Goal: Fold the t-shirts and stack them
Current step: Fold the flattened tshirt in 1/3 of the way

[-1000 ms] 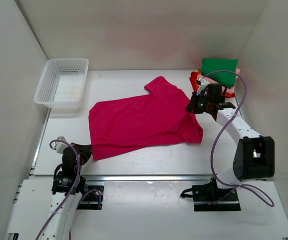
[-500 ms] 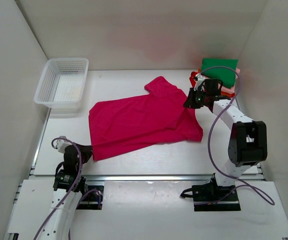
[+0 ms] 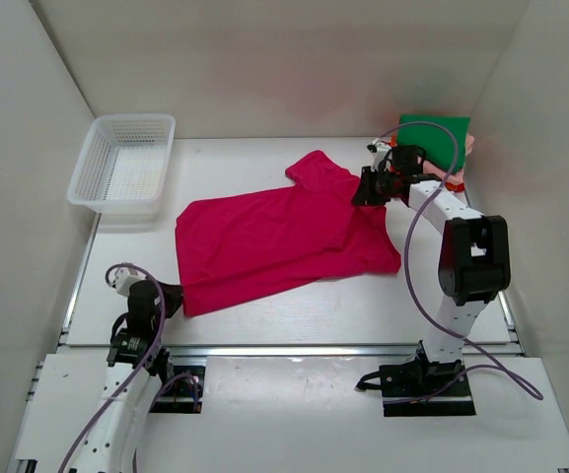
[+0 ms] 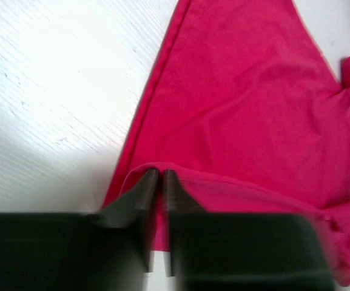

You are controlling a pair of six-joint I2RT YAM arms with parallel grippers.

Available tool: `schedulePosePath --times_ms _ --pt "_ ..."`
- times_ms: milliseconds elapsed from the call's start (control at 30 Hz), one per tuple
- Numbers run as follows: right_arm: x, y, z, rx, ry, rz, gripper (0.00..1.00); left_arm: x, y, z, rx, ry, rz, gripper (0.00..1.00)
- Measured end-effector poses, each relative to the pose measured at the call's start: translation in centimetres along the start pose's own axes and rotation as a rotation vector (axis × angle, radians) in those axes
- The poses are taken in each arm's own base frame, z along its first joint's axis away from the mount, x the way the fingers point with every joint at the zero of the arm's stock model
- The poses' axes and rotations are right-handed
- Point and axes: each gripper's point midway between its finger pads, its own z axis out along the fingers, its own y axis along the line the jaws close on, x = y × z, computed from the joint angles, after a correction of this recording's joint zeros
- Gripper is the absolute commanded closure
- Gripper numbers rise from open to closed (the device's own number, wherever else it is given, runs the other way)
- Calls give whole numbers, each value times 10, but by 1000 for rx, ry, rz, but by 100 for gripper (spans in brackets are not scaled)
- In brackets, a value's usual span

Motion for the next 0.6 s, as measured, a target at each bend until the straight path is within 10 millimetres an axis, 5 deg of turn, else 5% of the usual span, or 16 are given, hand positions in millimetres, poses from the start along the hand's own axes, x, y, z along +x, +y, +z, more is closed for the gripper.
schedulePosePath --times_ms 100,167,267,433,533,600 --pt "-2 -2 6 6 13 -9 55 2 5 5 -25 15 39 54" --pt "-4 -3 7 21 13 -20 41 2 9 8 -52 27 72 35" --pt "-12 -6 2 57 12 -23 28 -7 7 11 -90 40 140 34" --pt "-17 -22 -22 143 -4 2 30 -51 -35 8 -85 23 319 38" --pt "-2 -36 -53 214 1 57 37 -79 -71 4 -55 24 433 38" --pt "16 -43 -73 276 26 96 41 -80 -81 2 -45 62 497 39"
